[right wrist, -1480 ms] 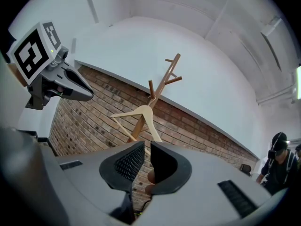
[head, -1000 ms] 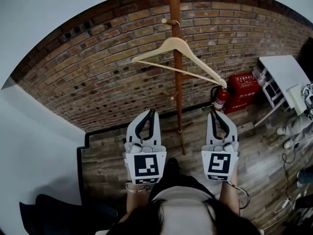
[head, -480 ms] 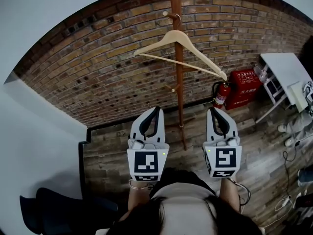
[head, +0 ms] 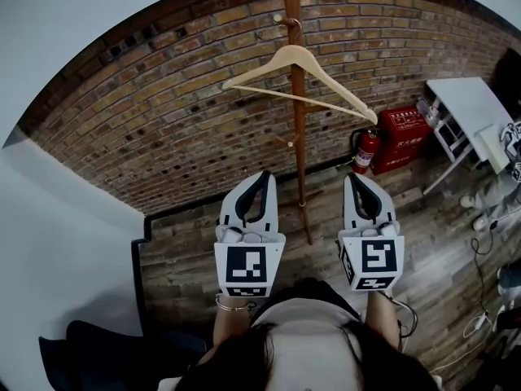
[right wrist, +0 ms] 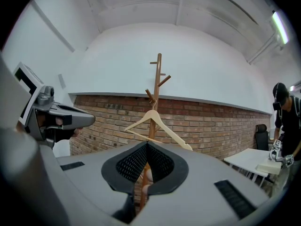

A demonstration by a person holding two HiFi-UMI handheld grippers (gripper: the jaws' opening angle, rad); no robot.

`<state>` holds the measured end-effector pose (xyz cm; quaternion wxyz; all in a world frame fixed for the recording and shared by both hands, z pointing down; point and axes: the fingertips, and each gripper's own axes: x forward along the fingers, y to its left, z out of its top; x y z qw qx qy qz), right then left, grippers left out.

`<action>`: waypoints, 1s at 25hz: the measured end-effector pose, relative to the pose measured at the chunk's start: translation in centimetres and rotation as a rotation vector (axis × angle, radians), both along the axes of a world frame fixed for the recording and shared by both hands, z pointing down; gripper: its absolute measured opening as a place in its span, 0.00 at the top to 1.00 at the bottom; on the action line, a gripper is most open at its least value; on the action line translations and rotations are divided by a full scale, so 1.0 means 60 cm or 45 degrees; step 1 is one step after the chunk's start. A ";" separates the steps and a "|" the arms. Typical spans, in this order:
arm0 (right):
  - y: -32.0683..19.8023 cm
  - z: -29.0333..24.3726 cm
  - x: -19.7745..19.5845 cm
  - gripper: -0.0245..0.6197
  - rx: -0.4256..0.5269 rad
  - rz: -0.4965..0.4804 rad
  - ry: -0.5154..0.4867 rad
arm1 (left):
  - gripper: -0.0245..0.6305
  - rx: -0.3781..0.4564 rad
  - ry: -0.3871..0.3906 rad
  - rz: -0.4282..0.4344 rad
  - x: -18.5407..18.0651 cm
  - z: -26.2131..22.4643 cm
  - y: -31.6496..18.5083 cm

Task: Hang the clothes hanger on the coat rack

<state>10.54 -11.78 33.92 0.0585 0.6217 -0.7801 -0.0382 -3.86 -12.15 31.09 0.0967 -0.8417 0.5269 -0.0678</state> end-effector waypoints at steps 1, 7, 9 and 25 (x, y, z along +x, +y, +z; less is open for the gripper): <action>0.003 -0.001 -0.005 0.90 0.001 0.005 0.004 | 0.95 -0.011 0.007 -0.001 -0.005 -0.002 0.003; 0.023 -0.005 -0.027 0.90 0.004 0.027 0.015 | 0.95 0.049 -0.029 0.072 -0.027 -0.004 0.016; 0.028 -0.006 -0.035 0.90 0.006 0.031 0.019 | 0.95 0.050 -0.033 0.082 -0.032 -0.005 0.020; 0.061 -0.009 -0.071 0.90 0.005 0.050 0.001 | 0.95 0.018 0.025 0.117 -0.064 0.007 0.044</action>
